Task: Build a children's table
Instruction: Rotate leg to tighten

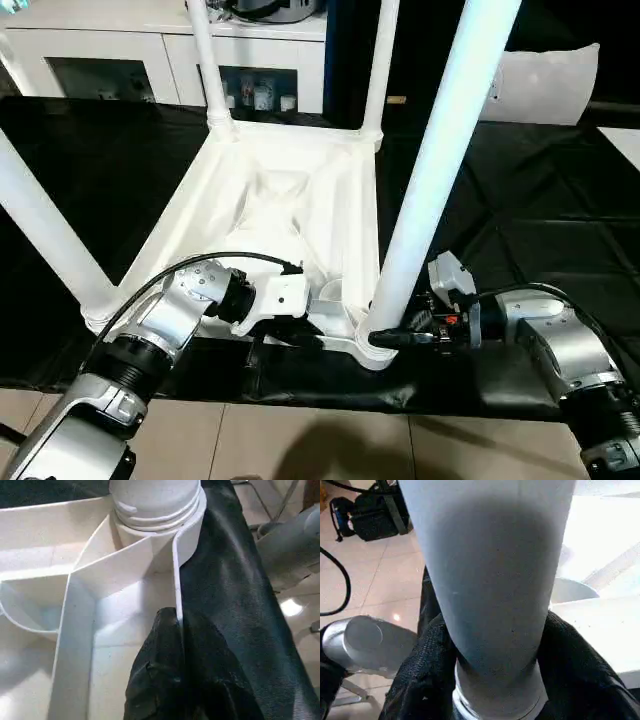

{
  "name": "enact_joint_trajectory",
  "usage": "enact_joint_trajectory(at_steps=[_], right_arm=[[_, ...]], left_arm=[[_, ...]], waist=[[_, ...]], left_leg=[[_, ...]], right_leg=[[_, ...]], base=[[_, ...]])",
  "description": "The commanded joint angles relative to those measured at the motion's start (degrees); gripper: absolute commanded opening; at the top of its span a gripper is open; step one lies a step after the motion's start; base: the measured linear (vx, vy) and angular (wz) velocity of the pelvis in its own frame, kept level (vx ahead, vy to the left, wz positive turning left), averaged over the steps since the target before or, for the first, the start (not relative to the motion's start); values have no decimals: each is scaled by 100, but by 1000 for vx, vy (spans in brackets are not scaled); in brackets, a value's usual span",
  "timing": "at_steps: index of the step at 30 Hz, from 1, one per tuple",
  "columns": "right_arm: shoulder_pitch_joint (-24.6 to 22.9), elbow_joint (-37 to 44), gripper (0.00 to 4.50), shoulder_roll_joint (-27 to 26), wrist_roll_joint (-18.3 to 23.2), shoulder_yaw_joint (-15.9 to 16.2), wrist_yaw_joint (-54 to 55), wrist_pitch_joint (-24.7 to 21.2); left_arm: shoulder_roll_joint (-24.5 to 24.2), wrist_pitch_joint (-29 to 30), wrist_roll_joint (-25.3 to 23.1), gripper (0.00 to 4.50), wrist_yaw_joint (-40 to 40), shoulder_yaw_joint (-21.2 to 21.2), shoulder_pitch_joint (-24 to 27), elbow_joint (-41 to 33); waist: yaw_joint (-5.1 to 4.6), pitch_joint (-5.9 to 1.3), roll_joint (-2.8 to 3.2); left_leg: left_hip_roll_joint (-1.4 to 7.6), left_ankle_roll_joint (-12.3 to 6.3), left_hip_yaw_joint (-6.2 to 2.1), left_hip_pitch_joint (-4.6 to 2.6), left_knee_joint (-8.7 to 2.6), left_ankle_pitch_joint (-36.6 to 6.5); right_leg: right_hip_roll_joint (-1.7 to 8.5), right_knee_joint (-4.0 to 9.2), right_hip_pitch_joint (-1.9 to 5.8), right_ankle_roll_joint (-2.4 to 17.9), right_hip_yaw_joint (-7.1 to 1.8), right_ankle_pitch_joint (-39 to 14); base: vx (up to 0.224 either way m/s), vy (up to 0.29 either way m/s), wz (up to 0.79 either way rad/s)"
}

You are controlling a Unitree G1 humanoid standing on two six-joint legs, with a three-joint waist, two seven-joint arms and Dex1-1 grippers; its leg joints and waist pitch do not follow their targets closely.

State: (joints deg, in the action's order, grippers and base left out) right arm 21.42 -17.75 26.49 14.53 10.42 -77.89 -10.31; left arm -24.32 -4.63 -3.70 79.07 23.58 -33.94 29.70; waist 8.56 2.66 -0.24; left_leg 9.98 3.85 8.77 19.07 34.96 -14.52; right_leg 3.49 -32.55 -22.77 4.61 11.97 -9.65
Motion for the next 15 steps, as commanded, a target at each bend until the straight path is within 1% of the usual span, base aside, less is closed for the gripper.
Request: enact_joint_trajectory(at_steps=[1,2,3,5,6,7,8,9,10,11,12,13,14,15], right_arm=[[-123,218,194,-123,186,157,-90,-231],[-161,328,194,-245,184,163,163,-407],[-165,347,194,-332,128,167,378,-487],[-139,330,194,-531,-35,174,880,-626],[-80,268,194,-745,-165,140,1373,-749],[-30,216,194,-912,-231,92,1718,-818],[13,173,194,-1053,-273,48,1989,-876],[66,127,194,-1236,-353,4,2356,-960],[66,127,193,-1236,-353,4,2356,-960],[101,107,193,-1365,-426,-22,2616,-1009],[172,50,193,-1628,-476,-143,3110,-1158],[241,-13,193,-1842,-549,-230,3538,-1254],[301,-82,193,-2020,-607,-313,3911,-1299],[367,-163,193,-2204,-626,-418,4299,-1374]], left_arm=[[107,181,-126,0,-107,168,32,-36],[237,476,-58,0,-313,58,-15,-53],[331,649,-1,0,-448,-22,-49,-61],[514,969,91,0,-721,-165,-129,-73],[659,1189,104,0,-987,-253,-192,-86],[763,1334,116,0,-1171,-312,-225,-99],[843,1457,123,0,-1319,-360,-250,-109],[971,1607,109,0,-1572,-425,-281,-131],[971,1607,109,0,-1572,-425,-281,-131],[1065,1722,100,0,-1748,-471,-300,-157],[1252,1953,86,0,-2076,-560,-327,-220],[1426,2171,74,0,-2393,-651,-355,-267],[1576,2364,67,0,-2661,-732,-383,-299],[1740,2503,40,0,-2982,-824,-417,-313]], waist=[[-38,-419,-53],[-46,-407,-44],[-41,-399,-42],[-69,-375,-44],[-103,-334,-46],[-150,-276,-19],[-247,-241,-2],[-303,-255,19],[-421,-300,81],[-438,-322,161],[-517,-268,194],[-571,-255,90],[-557,-222,-54],[-445,-203,-215]], left_leg=[[429,-591,-105,75,-336,397],[432,-556,-98,69,-346,368],[442,-527,-103,56,-350,369],[394,-453,-80,49,-362,162],[359,-363,-64,19,-371,-41],[316,-262,-48,-51,-370,-340],[318,-194,-42,-151,-338,-751],[351,-190,-61,-181,-326,-903],[584,-228,-167,-99,-383,-1070],[815,-299,-287,-34,-483,-1255],[1350,-221,-512,-77,-852,-1946],[1141,-42,-415,-169,-793,-2036],[678,143,-238,-160,-609,-2018],[-85,3,77,-235,0,-884]], right_leg=[[672,412,447,-573,-505,-1497],[670,427,445,-564,-503,-1553],[675,444,437,-576,-507,-1596],[672,517,444,-642,-477,-1933],[650,603,422,-738,-437,-2298],[621,743,384,-879,-360,-2823],[592,911,370,-1038,-202,-3323],[583,971,404,-1094,-115,-3392],[644,914,588,-1073,-55,-3029],[680,731,681,-953,-135,-2681],[770,-215,538,-315,-695,-942],[821,-114,421,-133,-823,-818],[840,285,384,-179,-856,-1718],[843,707,209,-841,-676,-4168]], base=[[0,0,0],[0,0,0],[0,0,0],[0,0,0],[0,0,0],[0,0,0],[0,0,0],[0,0,0],[0,0,0],[0,0,0],[0,0,0],[0,0,0],[0,0,0],[0,0,0]])
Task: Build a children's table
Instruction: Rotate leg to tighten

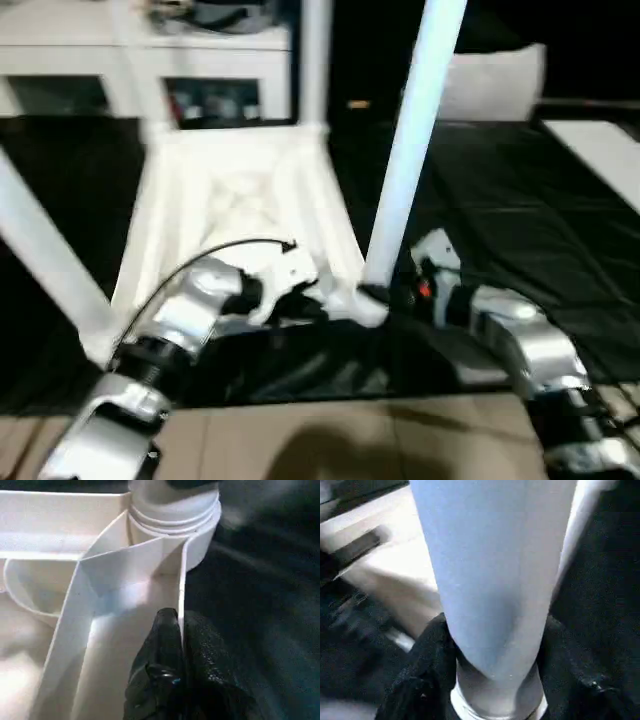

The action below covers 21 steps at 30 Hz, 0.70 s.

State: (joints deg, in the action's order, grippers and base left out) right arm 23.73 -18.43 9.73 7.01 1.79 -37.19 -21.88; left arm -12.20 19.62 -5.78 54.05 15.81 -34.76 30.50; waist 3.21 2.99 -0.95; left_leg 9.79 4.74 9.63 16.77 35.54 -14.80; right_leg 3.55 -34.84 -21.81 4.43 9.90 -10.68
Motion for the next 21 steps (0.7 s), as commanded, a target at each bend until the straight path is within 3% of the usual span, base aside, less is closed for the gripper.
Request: enact_joint_trajectory(at_steps=[1,2,3,4,5,6,8,9,17,21], right_arm=[[195,-171,193,-660,108,371,512,-239],[251,-239,193,-801,26,302,845,-264],[325,-356,193,-950,13,210,1122,-313],[359,-418,193,-1050,6,171,1252,-290],[380,-455,193,-1097,-7,187,1272,-254],[376,-474,249,-1149,-52,183,1338,-158],[334,-499,249,-1215,-146,107,1490,102],[322,-505,272,-1213,-149,86,1501,145],[194,-469,335,-865,-247,59,1230,714],[-44,-205,376,28,-126,202,-117,1088]], left_arm=[[664,151,223,0,-780,-139,-376,-374],[788,227,191,0,-1024,-220,-406,-373],[900,243,155,0,-1263,-282,-434,-355],[985,235,103,0,-1474,-318,-455,-336],[1027,192,60,0,-1596,-319,-474,-308],[1053,160,19,0,-1661,-277,-478,-302],[1027,162,-61,0,-1591,-156,-445,-361],[1001,163,-86,0,-1550,-128,-435,-379],[658,20,-91,0,-1126,26,-277,-517],[117,-440,-43,0,-265,221,-9,-539]], waist=[[188,-317,-154],[213,-362,-79],[149,-428,-29],[114,-443,-3],[72,-436,17],[56,-432,19],[71,-432,35],[66,-426,45],[63,-408,59],[87,-425,57]], left_leg=[[-104,-383,-50,328,-63,-101],[-41,-493,-94,405,-275,251],[93,-545,-181,456,-335,572],[165,-570,-226,436,-339,713],[269,-637,-256,361,-344,764],[286,-707,-247,366,-343,705],[287,-781,-233,375,-352,620],[320,-818,-242,364,-364,614],[320,-822,-227,355,-375,389],[334,-991,-238,370,-357,459]], right_leg=[[863,847,377,-1174,-584,-4293],[669,781,373,-1216,-533,-3533],[513,634,376,-1010,-467,-2131],[488,585,353,-868,-432,-1645],[516,547,291,-550,-438,-1149],[552,544,311,-304,-439,-1024],[600,548,340,-104,-454,-1064],[614,551,333,-32,-451,-1098],[648,593,354,28,-472,-1355],[636,559,369,-26,-471,-1127]], base=[[0,0,0],[0,0,0],[0,0,0],[0,0,0],[0,0,0],[0,0,0],[0,0,0],[0,0,0],[0,0,0],[0,0,0]])
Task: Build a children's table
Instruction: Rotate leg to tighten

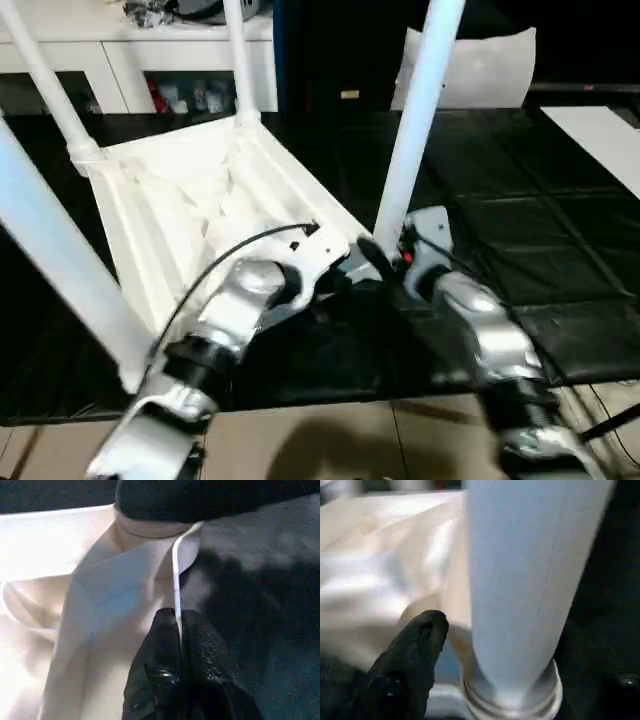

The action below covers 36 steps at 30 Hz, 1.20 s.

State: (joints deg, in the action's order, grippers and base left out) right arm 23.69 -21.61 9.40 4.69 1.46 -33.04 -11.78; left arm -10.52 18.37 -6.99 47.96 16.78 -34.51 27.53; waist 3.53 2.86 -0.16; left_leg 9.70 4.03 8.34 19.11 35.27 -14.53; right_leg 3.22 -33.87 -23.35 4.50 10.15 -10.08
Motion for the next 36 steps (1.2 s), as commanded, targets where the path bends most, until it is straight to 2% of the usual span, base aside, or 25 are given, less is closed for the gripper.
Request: enact_joint_trajectory(at_steps=[1,4,6,8,9,11,14,16,18,21,22,23,27,28,30,36], right_arm=[[-58,137,384,232,138,240,-771,107],[-76,188,409,493,206,236,-1186,261],[-84,263,409,699,343,219,-1624,369],[-83,296,409,965,485,274,-2233,482],[-94,269,409,1224,500,429,-2724,675],[-83,229,409,1321,494,480,-2900,734],[-40,118,409,1479,531,541,-3300,847],[3,30,409,1603,652,608,-3780,783],[35,-18,409,1714,756,691,-4150,718],[95,-111,382,1783,833,753,-4416,690],[126,-144,371,1788,867,763,-4518,652],[154,-159,364,1793,910,783,-4641,582],[234,-189,319,1805,1008,859,-4960,419],[234,-189,319,1805,1008,859,-4960,419],[263,-211,291,1807,1046,891,-5036,386],[309,-243,246,1814,1070,987,-5248,209]], left_arm=[[-163,-496,91,0,518,161,1,-219],[-351,-736,142,0,832,227,53,-205],[-517,-907,240,0,1185,275,120,-253],[-713,-1007,318,0,1556,358,165,-289],[-870,-1135,321,0,1829,445,184,-265],[-947,-1240,316,0,1977,492,193,-246],[-1086,-1535,362,0,2346,567,213,-181],[-1167,-1693,447,0,2670,605,210,-129],[-1247,-1824,464,0,2860,668,186,-85],[-1324,-1955,442,0,3020,751,151,-42],[-1331,-1997,450,0,3087,767,143,-32],[-1335,-2019,457,0,3144,781,140,-30],[-1346,-2139,433,0,3275,809,97,46],[-1346,-2139,433,0,3275,809,97,46],[-1353,-2180,437,0,3286,818,75,90],[-1360,-2262,414,0,3325,820,34,195]], waist=[[50,-408,-22],[68,-384,-29],[142,-384,-22],[198,-398,-19],[218,-403,-20],[237,-398,-49],[284,-404,-42],[316,-405,-60],[336,-406,-54],[370,-411,-51],[374,-407,-70],[396,-407,-55],[450,-420,-60],[453,-421,-62],[459,-420,-62],[473,-436,-66]], left_leg=[[353,-928,-110,136,-329,444],[337,-867,-82,112,-342,261],[324,-832,-61,91,-344,201],[393,-851,-93,74,-350,282],[400,-890,-96,80,-340,333],[385,-910,-80,93,-337,333],[380,-875,-72,89,-341,371],[397,-877,-69,87,-343,403],[393,-897,-65,91,-335,390],[390,-882,-58,92,-333,383],[390,-847,-54,89,-337,375],[370,-839,-46,95,-335,360],[398,-813,-52,85,-334,423],[396,-807,-53,87,-332,432],[395,-786,-55,89,-333,438],[361,-708,-45,104,-330,421]], right_leg=[[664,452,512,-13,-492,-1168],[656,518,494,-53,-480,-1540],[653,547,486,-150,-491,-1772],[663,493,470,-97,-499,-1608],[666,466,464,-30,-500,-1449],[668,467,474,-18,-504,-1427],[666,466,472,-24,-499,-1500],[665,459,468,-8,-496,-1500],[660,458,470,-17,-495,-1501],[659,462,467,-53,-488,-1549],[654,473,463,-82,-487,-1600],[647,480,473,-123,-483,-1653],[638,465,455,-184,-479,-1599],[639,461,456,-183,-476,-1588],[646,464,454,-180,-476,-1580],[629,479,473,-320,-459,-1678]], base=[[0,0,0],[0,0,0],[0,0,0],[0,0,0],[0,0,0],[0,0,0],[0,0,0],[0,0,0],[0,0,0],[0,0,0],[0,0,0],[0,0,0],[0,0,0],[0,0,0],[0,0,0],[0,0,0]])
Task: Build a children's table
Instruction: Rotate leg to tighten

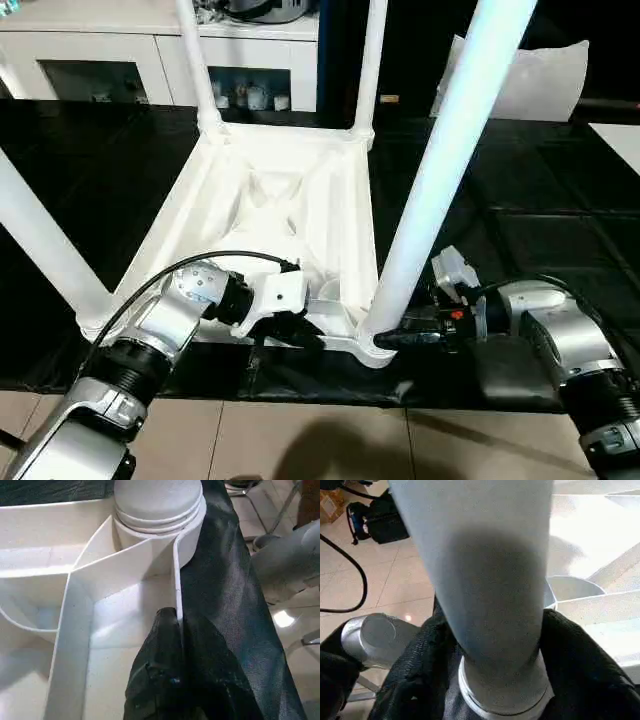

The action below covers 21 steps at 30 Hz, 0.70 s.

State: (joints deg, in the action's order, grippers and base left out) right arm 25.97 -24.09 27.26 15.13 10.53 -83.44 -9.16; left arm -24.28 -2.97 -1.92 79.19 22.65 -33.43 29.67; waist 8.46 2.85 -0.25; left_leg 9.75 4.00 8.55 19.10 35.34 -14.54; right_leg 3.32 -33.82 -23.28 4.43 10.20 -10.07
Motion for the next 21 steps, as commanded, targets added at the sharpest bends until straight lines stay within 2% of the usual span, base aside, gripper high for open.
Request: enact_joint_trajectory(at_steps=[1,3,11,14,15,16,17,18,20,21], right_arm=[[83,1,238,24,11,84,-223,-44],[88,-5,215,14,-9,90,-227,-26],[34,135,199,-9,55,140,-210,-126],[-129,452,199,-125,188,56,139,-554],[-240,742,199,-261,168,59,650,-1080],[-240,742,199,-261,168,59,650,-1080],[-275,842,199,-375,93,55,994,-1260],[-288,892,199,-503,13,34,1323,-1363],[-284,917,199,-716,-85,-34,1794,-1443],[-254,914,199,-947,-167,-124,2261,-1499]], left_arm=[[16,-139,-98,0,203,232,-79,-6],[14,-155,-111,0,199,230,-87,10],[33,-175,-121,0,110,199,-95,79],[188,129,-60,0,-202,60,-113,45],[361,452,9,0,-543,-94,-164,16],[361,452,9,0,-543,-94,-164,16],[453,603,35,0,-711,-162,-198,11],[527,714,44,0,-845,-205,-224,3],[615,849,32,0,-1022,-242,-245,-25],[712,1032,10,0,-1218,-279,-268,-61]], waist=[[-18,-438,-54],[-8,-441,-45],[1,-445,-40],[-5,-442,-49],[4,-435,-44],[1,-428,-47],[1,-418,-46],[-21,-396,-17],[-53,-382,-33],[-95,-366,-9]], left_leg=[[356,-706,-64,103,-334,424],[372,-698,-70,97,-335,433],[364,-646,-69,100,-336,398],[386,-636,-72,92,-342,452],[397,-611,-81,83,-346,458],[403,-581,-88,75,-358,456],[389,-557,-80,69,-361,400],[334,-416,-60,45,-371,191],[283,-357,-25,29,-365,2],[248,-320,-25,62,-366,-133]], right_leg=[[619,474,463,-319,-464,-1673],[625,464,454,-301,-462,-1653],[617,475,459,-381,-453,-1670],[614,464,458,-360,-462,-1577],[620,475,449,-365,-464,-1593],[622,483,456,-369,-462,-1625],[627,512,444,-380,-448,-1731],[628,585,435,-477,-425,-2127],[608,662,426,-584,-400,-2443],[600,698,458,-710,-360,-2668]], base=[[0,0,0],[0,0,0],[0,0,0],[0,0,0],[0,0,0],[0,0,0],[0,0,0],[0,0,0],[0,0,0],[0,0,0]])
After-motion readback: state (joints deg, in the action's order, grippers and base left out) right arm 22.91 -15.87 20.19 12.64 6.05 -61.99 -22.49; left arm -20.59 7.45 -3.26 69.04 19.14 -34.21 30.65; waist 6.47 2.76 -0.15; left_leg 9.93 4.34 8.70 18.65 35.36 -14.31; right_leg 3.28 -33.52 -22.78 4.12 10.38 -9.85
